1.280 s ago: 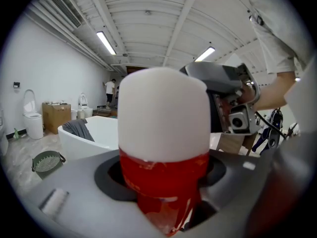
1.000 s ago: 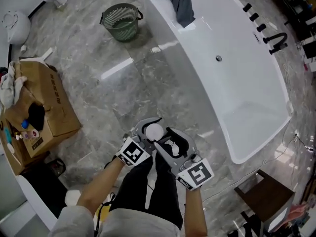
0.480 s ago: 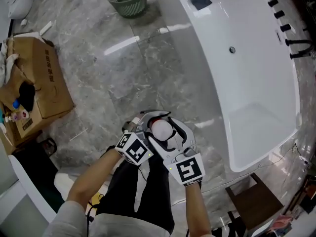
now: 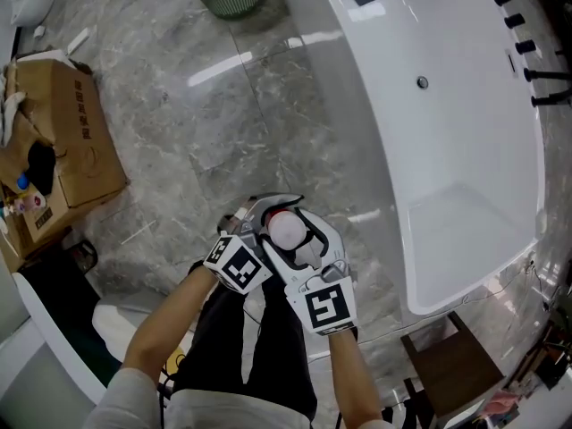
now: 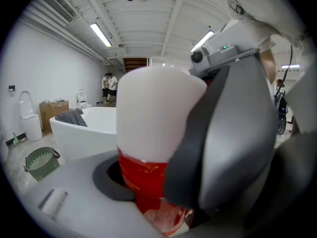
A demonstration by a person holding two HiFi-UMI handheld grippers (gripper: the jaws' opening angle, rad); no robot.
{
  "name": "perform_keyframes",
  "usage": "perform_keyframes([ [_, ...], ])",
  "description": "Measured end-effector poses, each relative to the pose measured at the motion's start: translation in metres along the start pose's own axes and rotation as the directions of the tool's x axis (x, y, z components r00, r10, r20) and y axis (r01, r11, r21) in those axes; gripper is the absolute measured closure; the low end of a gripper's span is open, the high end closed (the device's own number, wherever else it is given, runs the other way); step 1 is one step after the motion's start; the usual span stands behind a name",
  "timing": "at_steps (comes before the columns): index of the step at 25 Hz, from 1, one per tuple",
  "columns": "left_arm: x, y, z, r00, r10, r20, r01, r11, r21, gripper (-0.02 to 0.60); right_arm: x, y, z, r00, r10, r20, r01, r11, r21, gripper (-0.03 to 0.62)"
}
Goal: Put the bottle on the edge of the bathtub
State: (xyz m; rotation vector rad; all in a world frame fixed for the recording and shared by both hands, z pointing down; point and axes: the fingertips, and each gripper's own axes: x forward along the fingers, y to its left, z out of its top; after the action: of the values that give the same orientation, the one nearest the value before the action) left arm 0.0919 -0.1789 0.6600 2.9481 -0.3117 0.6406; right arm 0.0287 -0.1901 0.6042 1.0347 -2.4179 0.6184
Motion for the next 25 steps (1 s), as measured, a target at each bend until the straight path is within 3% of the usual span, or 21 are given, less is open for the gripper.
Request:
perform_keyframes([
  [6, 0.017, 0.002, -0.022, 1.000, 0.016, -0.026, -0.017, 1.000, -0.024, 0.232, 0.006, -0.017, -0.020, 1.000, -0.003, -0.005, 0.003, 0.998, -0.061, 0.309],
  [14, 0.030, 0.019, -0.045, 0.994, 0.091, -0.055, -0.096, 0.991, -0.097, 0.233, 0.024, -0.056, -0.046, 0.997, -0.044, -0.065, 0.039, 0.996, -0.079, 0.309],
  [19, 0.036, 0.035, -0.069, 0.988, 0.135, -0.079, -0.147, 0.974, -0.170, 0.233, 0.046, -0.088, -0.070, 0.991, -0.094, -0.099, 0.090, 0.995, -0.041, 0.309],
  [25, 0.026, 0.048, -0.107, 0.978, 0.183, -0.103, -0.205, 0.938, -0.280, 0.235, 0.073, -0.130, -0.115, 0.976, -0.174, -0.134, 0.179, 0.984, 0.025, 0.309],
])
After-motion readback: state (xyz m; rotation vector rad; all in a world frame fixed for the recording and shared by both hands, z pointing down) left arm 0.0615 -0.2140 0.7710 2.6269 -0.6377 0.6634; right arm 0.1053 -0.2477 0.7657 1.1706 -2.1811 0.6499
